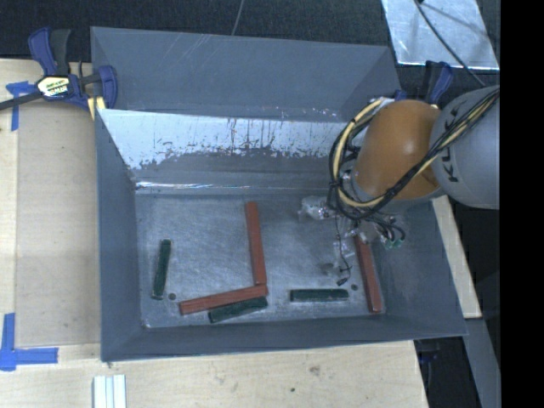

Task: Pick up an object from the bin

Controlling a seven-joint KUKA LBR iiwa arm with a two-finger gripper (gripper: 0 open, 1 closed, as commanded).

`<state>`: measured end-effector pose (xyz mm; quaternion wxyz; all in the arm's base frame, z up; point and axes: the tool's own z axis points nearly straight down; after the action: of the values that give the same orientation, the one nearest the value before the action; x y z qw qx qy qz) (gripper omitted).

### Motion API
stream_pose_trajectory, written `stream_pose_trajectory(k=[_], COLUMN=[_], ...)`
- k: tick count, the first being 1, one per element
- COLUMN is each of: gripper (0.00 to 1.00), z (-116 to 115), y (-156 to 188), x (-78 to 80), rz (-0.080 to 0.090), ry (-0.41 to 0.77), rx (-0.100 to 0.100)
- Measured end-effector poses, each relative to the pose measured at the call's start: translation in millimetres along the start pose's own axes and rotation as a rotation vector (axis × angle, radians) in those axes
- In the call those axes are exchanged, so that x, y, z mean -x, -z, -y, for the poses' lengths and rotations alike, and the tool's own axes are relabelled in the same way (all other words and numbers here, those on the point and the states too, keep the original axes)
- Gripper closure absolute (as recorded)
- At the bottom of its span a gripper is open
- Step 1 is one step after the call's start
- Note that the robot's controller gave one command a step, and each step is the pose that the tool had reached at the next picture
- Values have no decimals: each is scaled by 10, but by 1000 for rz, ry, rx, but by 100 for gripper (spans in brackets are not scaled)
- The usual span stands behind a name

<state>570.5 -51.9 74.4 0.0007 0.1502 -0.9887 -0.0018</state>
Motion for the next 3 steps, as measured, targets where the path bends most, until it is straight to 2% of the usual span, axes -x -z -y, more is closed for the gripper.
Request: stream_pose_trajectory(k=[1,2,3], gripper=[0,0,0], z=[-175,305,293], y=[-12,-24,-48], x=[-117,-311,-687], rz=[3,8,0], ry=[-34,146,67], rx=[-4,-8,-4])
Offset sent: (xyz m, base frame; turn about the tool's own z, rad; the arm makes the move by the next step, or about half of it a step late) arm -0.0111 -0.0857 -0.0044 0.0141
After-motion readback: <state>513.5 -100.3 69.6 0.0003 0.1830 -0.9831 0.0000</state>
